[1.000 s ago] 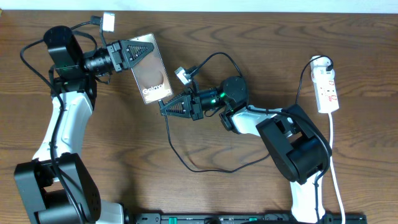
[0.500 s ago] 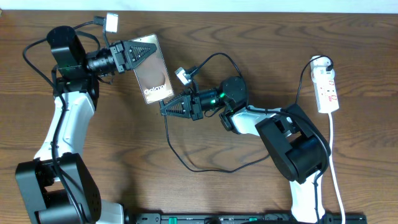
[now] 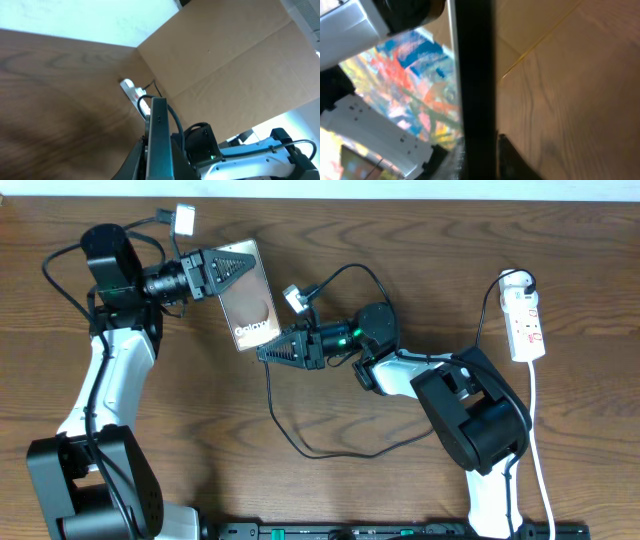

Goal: Plug charger to phone and switch on socket
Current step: 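Open the right gripper and release the inserted plug, then move the right gripper right toward the white power strip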

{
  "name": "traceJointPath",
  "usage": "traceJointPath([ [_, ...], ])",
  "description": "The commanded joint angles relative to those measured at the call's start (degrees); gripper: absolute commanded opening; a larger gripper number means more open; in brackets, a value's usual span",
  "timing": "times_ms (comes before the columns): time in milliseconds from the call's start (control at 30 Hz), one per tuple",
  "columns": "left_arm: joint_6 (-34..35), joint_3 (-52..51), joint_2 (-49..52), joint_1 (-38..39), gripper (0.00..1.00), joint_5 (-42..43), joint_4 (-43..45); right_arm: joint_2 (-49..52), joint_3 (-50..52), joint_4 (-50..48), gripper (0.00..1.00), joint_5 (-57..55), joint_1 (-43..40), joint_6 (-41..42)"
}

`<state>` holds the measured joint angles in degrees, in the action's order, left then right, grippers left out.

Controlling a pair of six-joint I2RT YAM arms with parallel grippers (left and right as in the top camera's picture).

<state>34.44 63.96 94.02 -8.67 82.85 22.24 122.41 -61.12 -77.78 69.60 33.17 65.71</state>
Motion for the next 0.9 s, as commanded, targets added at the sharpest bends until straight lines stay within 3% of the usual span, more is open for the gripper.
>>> traceJointPath([
  [0, 0.0, -0.4, 0.0, 0.3, 0.07, 3.2, 0.1, -0.3, -0.9, -0.2, 0.33, -3.7, -0.5, -0.4],
  [200, -0.2, -0.4, 0.0, -1.1, 0.08, 3.2, 0.1, -0.3, -0.9, -0.2, 0.7, -3.4, -0.5, -0.4],
  [400, -0.2, -0.4, 0.0, -2.2, 0.07, 3.2, 0.1, -0.3, -0.9, -0.2, 0.8, -3.4, -0.5, -0.4],
  [567, -0.2, -0.4, 0.0, -3.3, 0.07, 3.3, 0.1, -0.3, -0.9, -0.2, 0.98, -3.4, -0.7, -0.4],
  [867, -0.1, -0.4, 0.0, -7.6, 0.07, 3.5, -0.2, -0.3, -0.9, -0.1, 0.99, -1.4, -3.5, -0.4],
])
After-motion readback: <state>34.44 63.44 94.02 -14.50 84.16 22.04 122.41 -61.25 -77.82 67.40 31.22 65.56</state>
